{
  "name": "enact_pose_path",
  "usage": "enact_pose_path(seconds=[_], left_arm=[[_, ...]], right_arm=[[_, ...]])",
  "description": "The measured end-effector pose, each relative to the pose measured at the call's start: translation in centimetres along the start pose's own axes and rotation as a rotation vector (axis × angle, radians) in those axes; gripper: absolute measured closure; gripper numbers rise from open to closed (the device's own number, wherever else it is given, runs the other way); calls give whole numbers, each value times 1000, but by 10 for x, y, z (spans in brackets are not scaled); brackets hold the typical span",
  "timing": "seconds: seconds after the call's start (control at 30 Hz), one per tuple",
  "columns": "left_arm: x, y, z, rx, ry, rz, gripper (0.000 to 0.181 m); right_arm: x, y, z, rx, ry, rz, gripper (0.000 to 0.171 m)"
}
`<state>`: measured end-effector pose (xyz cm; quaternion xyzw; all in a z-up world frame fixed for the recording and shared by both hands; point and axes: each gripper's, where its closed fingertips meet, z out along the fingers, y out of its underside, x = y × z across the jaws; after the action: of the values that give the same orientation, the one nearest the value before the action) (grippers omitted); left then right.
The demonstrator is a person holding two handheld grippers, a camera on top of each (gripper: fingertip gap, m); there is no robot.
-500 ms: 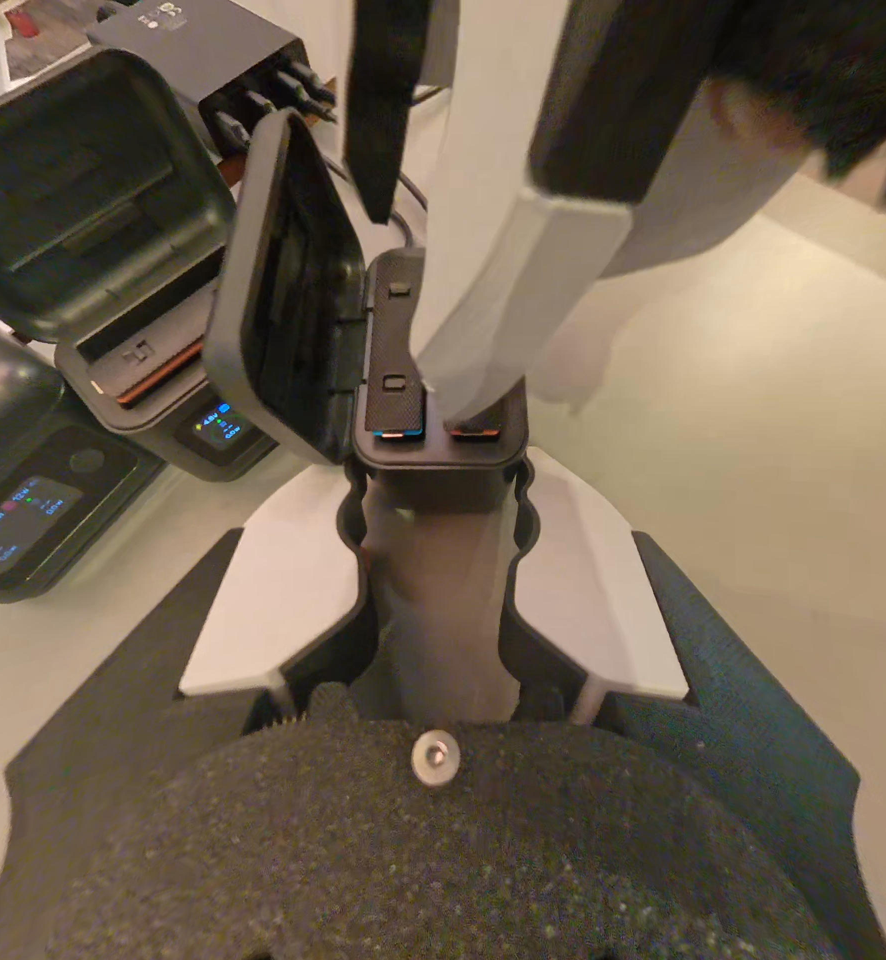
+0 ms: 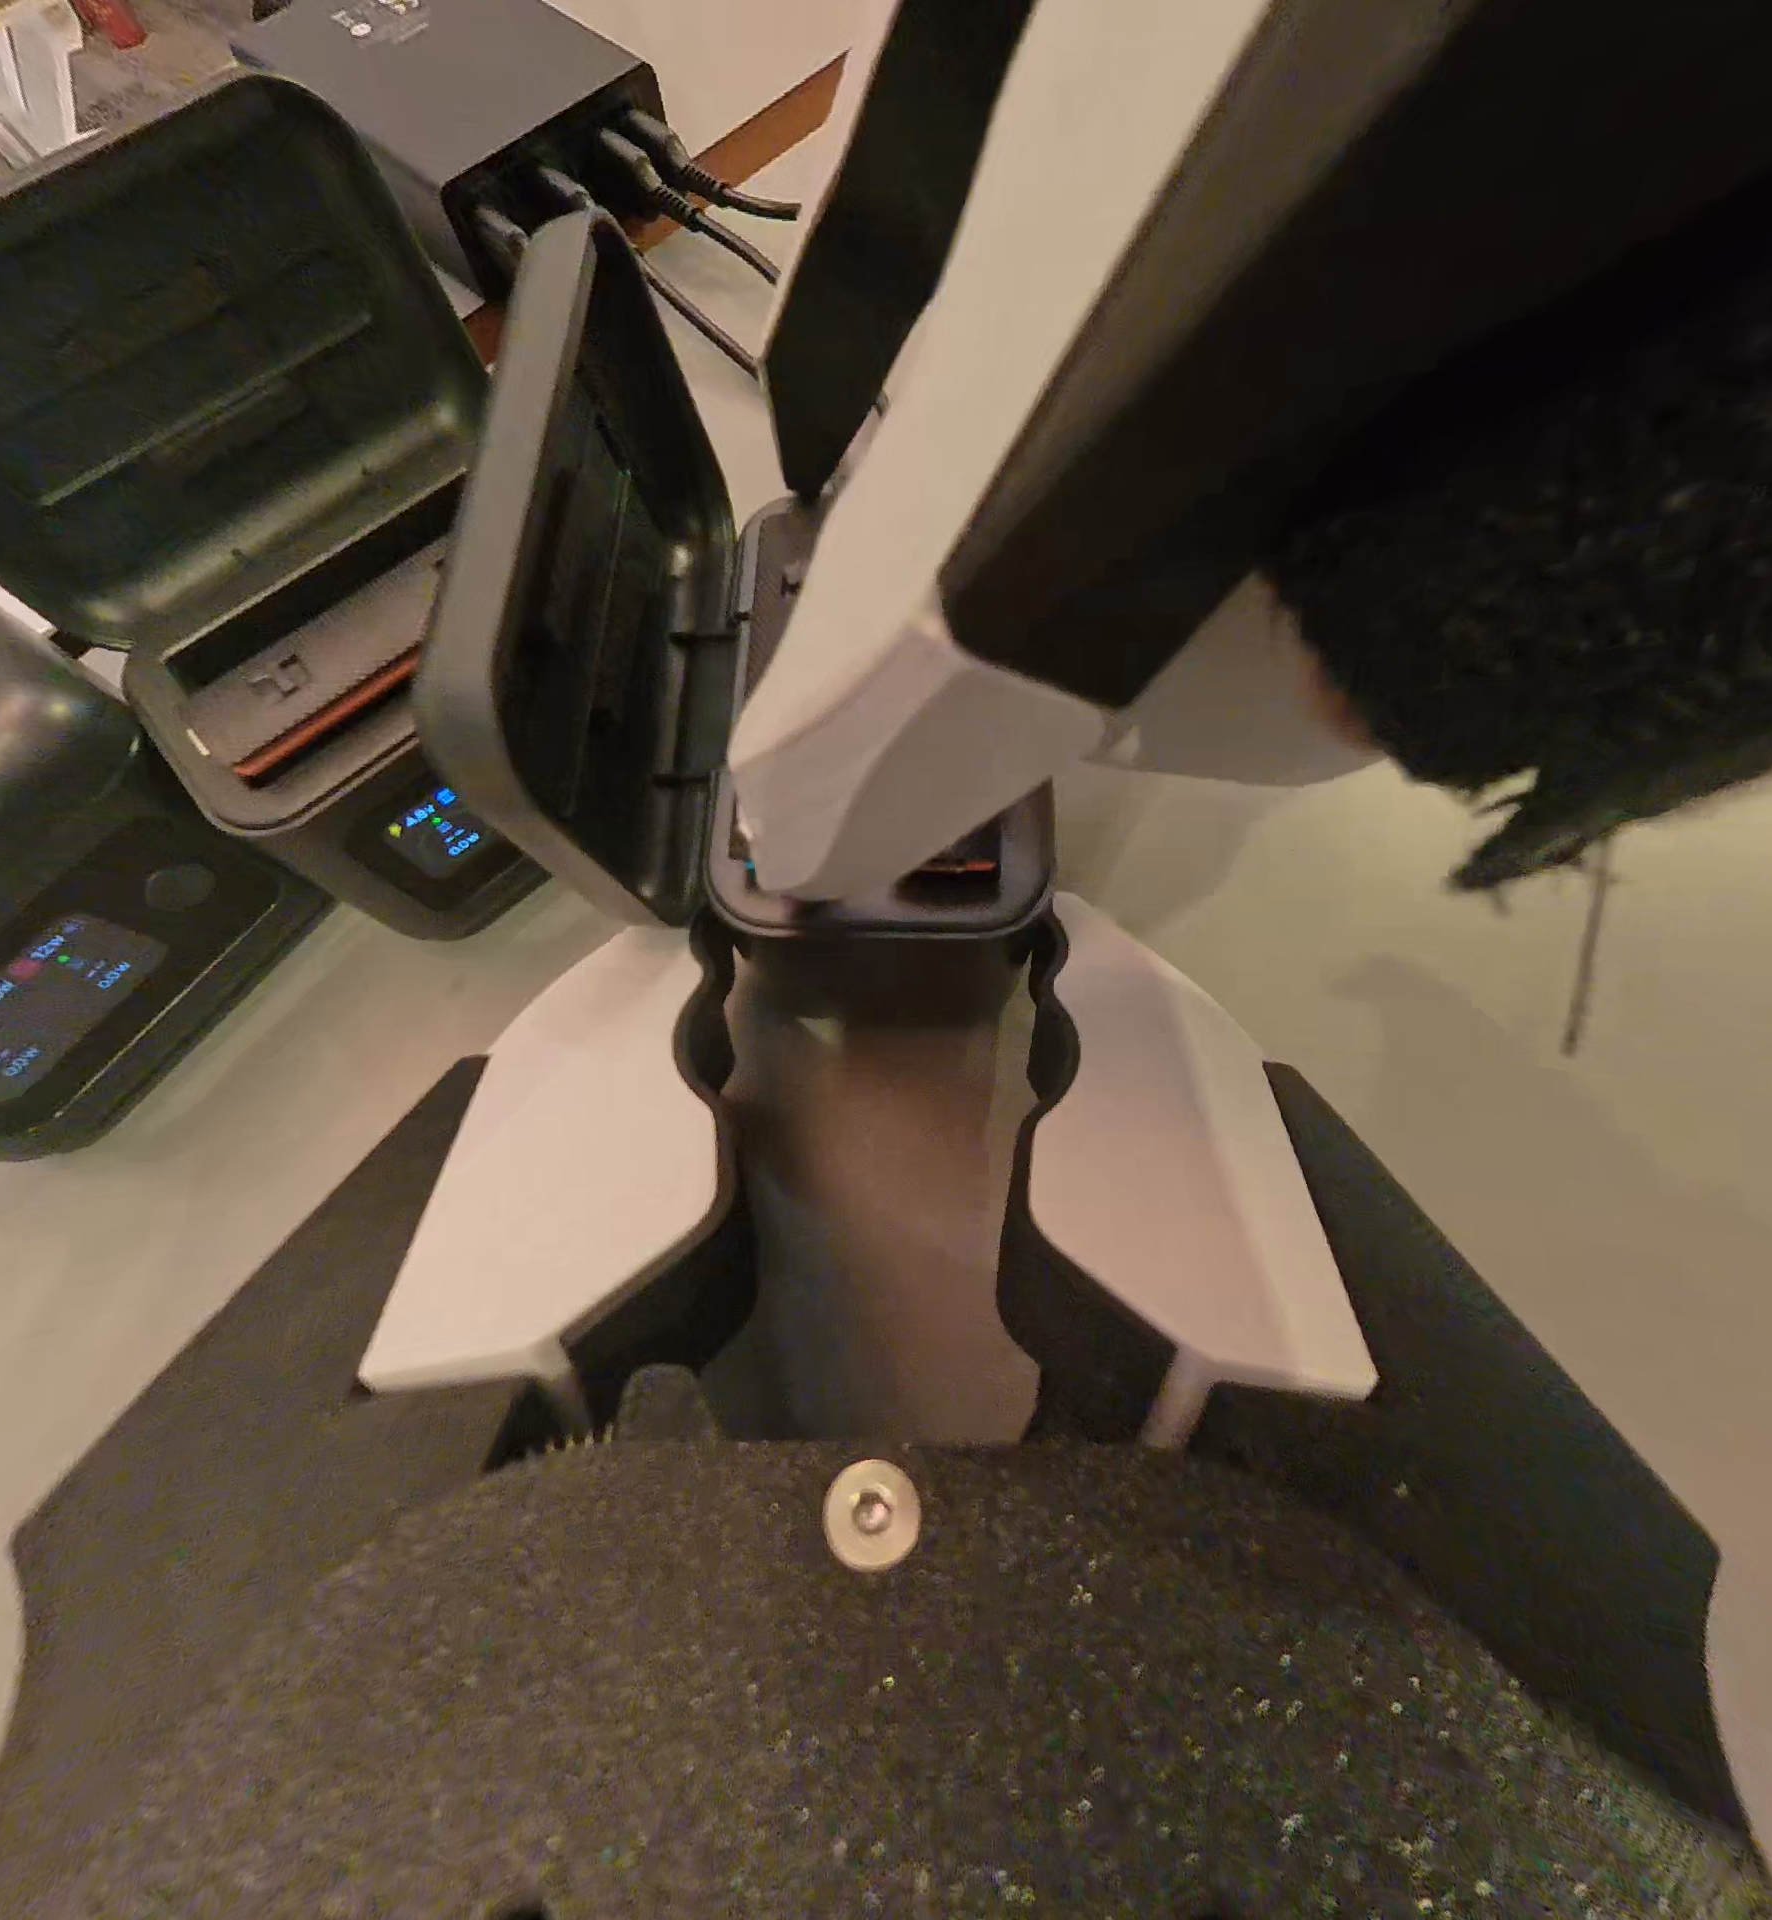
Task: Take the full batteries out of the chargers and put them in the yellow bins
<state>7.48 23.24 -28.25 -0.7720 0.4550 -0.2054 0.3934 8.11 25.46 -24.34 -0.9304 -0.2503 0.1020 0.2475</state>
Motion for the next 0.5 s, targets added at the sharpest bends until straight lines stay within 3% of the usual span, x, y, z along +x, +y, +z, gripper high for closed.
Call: enact_pose_path(seconds=[0.5], left_arm=[[0,0,0,0,-4,-1,126]], right_arm=[[0,2,1,165,66,-8,104]])
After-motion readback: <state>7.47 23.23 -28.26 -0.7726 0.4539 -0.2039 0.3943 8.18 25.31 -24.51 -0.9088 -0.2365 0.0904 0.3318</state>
